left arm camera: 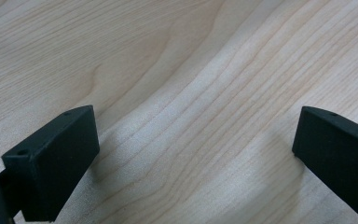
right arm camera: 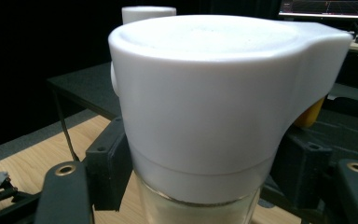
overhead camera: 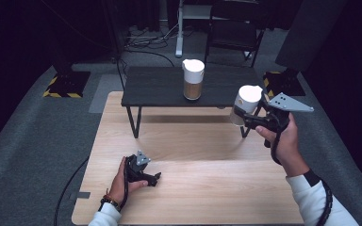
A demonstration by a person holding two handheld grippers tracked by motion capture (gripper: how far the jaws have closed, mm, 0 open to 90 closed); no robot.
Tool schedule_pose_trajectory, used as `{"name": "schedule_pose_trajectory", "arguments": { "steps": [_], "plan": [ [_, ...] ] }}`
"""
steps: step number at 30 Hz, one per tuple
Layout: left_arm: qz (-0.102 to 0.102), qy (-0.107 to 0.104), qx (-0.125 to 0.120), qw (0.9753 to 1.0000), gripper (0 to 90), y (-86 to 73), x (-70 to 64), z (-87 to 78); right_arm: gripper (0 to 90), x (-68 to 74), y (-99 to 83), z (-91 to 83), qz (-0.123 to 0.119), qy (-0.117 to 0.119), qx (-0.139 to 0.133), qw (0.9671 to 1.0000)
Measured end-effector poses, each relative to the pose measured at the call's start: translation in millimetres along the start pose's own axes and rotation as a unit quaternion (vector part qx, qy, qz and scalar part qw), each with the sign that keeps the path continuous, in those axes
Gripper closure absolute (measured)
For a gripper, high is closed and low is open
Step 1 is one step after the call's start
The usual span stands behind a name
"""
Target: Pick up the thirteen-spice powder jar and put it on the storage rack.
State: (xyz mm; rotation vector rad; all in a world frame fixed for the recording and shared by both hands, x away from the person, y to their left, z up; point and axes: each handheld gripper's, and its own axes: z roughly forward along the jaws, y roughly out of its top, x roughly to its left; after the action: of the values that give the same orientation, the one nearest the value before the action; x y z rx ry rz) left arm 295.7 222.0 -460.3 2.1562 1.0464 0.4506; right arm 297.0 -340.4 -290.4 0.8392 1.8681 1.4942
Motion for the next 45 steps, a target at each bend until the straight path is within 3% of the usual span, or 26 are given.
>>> {"name": "schedule_pose_trajectory", "arguments": {
  "steps": [24,45],
  "plan": [
    [0.000,0.000,0.000,1.0000,0.4,0.0,0.0,0.0,30.3,-18.8,34.3,33.6,0.001,-0.023,-0.018,0.9996],
    [0.000,0.000,0.000,1.0000,0.4,0.0,0.0,0.0,30.3,-23.9,44.6,73.4,0.006,-0.048,-0.020,0.9986]
  ]
}}
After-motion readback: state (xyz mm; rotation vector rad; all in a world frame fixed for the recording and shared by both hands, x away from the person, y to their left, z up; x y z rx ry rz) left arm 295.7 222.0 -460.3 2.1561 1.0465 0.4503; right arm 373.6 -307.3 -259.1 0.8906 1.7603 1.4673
